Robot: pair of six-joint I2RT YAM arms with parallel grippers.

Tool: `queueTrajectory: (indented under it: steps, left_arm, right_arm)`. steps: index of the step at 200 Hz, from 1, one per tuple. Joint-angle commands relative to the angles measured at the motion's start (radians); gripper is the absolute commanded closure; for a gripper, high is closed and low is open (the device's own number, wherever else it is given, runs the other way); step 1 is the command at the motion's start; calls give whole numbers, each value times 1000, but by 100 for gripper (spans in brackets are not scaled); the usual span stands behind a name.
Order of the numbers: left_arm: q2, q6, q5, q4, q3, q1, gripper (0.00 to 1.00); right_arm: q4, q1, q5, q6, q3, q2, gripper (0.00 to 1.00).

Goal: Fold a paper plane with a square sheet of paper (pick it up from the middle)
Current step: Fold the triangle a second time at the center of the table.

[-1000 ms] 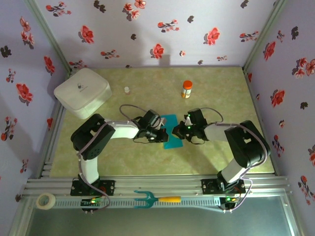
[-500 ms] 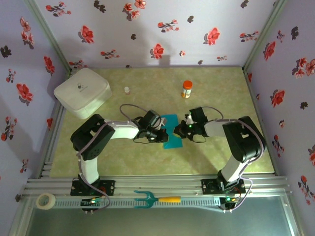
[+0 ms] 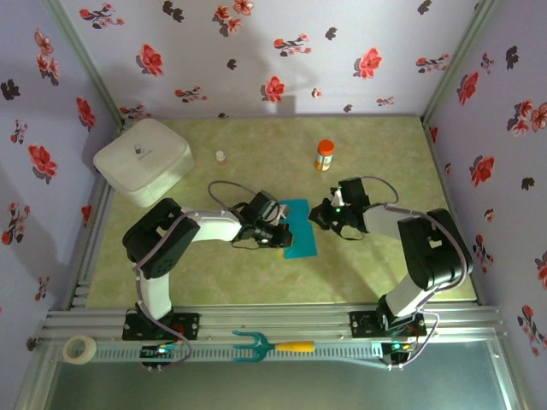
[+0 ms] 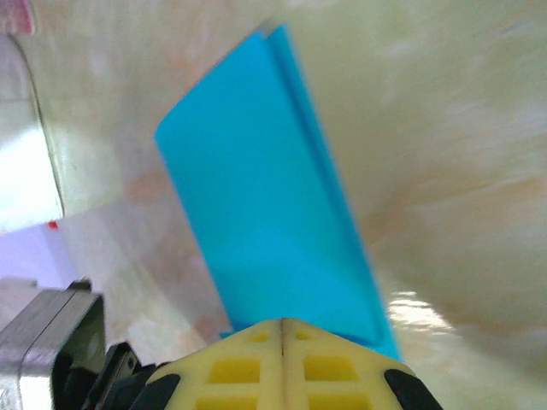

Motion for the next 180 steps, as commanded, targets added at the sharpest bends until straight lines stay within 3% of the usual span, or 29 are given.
queueTrajectory:
  steps: [1,63,103,180]
  left_arm:
    - [19,35,-57,-157,-20,-7,100]
    - [-9,44,-50,-181,16,-7,100]
    - [-73,48,-41,-213,82,-7,100]
    - [27,2,106,-127,174,-10,100]
  right_arm:
    - [-16,45,0,4,4,21,98]
    - [-79,54,94,-31,-25,98,100]
    - [-50,56,92,3,-52,90,100]
    - [-32,55,86,18,-58,86,100]
